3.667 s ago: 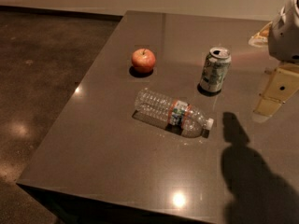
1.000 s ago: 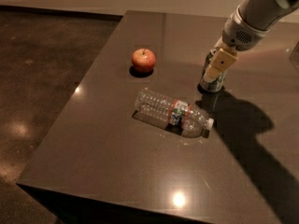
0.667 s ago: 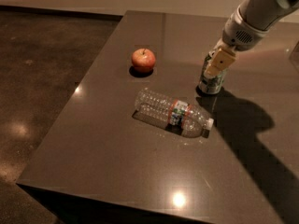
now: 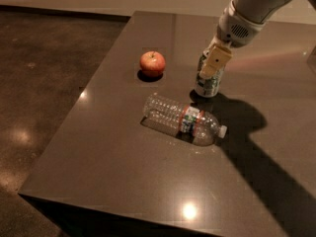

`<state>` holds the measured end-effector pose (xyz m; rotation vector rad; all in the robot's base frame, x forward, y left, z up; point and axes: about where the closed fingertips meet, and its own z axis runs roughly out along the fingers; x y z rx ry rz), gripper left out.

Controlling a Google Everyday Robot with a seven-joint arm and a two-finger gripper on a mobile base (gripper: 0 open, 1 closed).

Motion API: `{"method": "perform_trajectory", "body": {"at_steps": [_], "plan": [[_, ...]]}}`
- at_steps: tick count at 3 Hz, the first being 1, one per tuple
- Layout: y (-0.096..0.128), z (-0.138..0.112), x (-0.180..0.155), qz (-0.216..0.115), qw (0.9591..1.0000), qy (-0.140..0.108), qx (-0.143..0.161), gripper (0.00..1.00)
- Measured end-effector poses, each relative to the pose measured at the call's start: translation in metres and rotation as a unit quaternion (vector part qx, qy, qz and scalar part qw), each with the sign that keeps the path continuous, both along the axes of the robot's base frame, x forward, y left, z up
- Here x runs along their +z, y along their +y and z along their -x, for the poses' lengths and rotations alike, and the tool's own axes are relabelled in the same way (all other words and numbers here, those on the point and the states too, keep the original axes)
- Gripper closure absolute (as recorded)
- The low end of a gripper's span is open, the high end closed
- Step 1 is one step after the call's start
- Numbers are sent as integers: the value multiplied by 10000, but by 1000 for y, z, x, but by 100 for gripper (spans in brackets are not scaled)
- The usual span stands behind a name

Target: Move 7up can near apple

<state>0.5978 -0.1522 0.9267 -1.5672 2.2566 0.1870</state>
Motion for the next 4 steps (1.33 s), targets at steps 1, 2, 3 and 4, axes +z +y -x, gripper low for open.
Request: {"method": "perform_trajectory", "body": {"at_steps": [1,2,3,4], "plan": [[30,-4,-3,-5,9997,47,246,100],[57,-13,-2,-32,9990,-50,443,100],[75,-25,3,-85,9981,-267,547,100],[82,-37,5,2,9973,-431,596,85]]}}
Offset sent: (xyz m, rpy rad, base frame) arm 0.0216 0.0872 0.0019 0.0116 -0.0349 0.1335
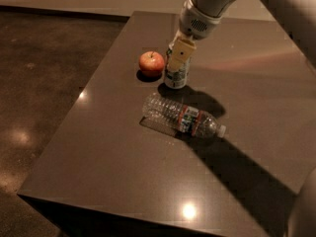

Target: Move 7up can near apple

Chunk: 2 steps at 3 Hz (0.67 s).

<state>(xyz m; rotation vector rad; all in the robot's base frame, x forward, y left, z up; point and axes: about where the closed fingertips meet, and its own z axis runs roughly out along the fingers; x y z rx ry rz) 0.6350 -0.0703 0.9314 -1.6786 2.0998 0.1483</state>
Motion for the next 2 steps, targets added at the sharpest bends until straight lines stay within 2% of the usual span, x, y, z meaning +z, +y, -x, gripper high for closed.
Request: {"method": "perform_trajectory", "body": {"at_steps": [2], "plan": [[-3,-12,-9,228,9997,-47,91,38]]}}
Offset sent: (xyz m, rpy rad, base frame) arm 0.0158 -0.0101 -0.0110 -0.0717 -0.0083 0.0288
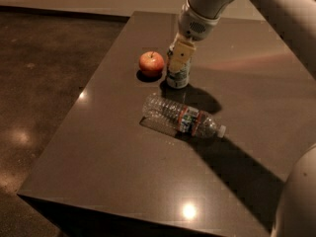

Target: Move 7up can near apple

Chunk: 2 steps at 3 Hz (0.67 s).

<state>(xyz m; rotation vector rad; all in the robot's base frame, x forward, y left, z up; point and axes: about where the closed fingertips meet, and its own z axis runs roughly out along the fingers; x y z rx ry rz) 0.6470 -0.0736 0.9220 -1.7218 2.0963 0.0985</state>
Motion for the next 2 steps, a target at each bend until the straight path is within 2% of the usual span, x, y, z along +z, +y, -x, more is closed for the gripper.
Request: {"method": "perform_trajectory", "body": {"at_steps": [1,2], "plan": [[2,0,-1,-10,10000,6,4,15],[3,-1,-3,-10,10000,13,13,0]]}}
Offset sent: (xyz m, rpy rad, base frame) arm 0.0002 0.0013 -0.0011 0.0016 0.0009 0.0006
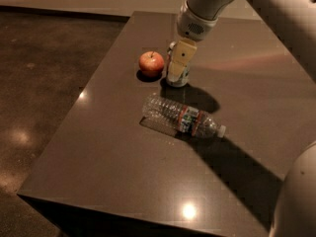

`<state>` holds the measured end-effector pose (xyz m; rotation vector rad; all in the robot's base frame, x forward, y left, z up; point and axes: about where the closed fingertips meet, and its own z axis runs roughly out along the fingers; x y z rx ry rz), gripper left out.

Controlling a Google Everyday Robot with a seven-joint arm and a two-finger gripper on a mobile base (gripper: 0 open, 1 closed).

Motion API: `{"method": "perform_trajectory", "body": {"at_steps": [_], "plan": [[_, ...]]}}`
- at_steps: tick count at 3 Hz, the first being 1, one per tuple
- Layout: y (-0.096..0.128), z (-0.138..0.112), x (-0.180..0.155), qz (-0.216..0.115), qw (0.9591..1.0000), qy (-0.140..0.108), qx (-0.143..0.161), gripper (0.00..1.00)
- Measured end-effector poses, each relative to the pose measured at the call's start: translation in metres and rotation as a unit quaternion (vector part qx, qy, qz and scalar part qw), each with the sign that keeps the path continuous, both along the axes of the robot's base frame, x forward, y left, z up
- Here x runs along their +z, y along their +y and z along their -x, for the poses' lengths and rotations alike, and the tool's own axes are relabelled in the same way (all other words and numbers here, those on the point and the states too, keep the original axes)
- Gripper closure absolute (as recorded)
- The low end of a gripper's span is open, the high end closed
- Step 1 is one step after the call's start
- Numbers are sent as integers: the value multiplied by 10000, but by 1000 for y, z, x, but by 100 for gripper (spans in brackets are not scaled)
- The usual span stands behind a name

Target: Move 7up can near apple

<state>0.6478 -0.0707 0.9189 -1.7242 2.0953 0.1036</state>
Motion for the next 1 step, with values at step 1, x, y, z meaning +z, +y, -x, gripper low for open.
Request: {"method": "perform_trajectory", "body": {"at_steps": [1], "plan": [[0,0,0,0,10000,0,0,0]]}}
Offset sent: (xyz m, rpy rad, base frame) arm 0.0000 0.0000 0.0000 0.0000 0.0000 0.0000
